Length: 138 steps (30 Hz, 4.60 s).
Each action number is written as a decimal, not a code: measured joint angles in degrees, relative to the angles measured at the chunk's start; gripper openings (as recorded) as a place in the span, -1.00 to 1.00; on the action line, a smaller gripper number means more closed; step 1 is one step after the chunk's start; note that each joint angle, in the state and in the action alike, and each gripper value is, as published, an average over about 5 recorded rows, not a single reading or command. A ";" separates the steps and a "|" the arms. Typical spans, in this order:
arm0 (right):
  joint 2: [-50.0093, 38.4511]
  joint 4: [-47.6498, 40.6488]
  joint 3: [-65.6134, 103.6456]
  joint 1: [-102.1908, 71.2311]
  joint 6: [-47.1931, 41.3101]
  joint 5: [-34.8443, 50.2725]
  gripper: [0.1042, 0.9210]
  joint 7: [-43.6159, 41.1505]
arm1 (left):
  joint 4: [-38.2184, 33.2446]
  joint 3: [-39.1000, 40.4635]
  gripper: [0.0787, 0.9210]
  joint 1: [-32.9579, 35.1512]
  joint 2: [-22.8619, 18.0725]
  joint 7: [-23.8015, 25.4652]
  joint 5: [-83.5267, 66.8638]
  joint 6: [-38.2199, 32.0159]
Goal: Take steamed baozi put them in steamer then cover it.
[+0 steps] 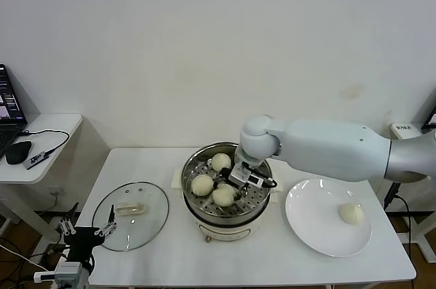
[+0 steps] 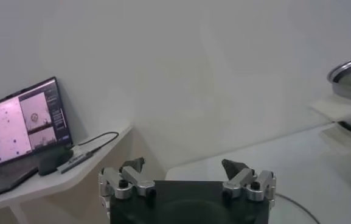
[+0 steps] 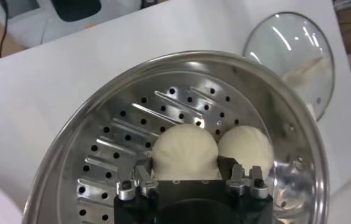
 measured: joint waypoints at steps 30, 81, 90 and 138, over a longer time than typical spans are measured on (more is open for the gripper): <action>-5.89 3.27 3.69 4.19 -0.32 2.10 0.76 0.30 | 0.02 0.43 0.77 -0.71 1.02 -0.02 0.73 -0.36; -42.35 -3.27 49.90 -50.09 -21.24 -8.81 0.76 -0.01 | 0.73 3.82 0.77 -1.34 3.57 0.04 2.67 -0.52; -38.58 -7.86 53.56 -54.21 -20.92 -11.58 0.76 2.30 | 0.90 3.03 0.77 -1.01 3.71 0.04 2.56 -0.52; -36.74 -9.28 54.18 -52.58 -23.28 -12.87 -0.01 2.68 | 0.55 2.89 0.77 -0.80 2.98 -0.04 2.60 -0.83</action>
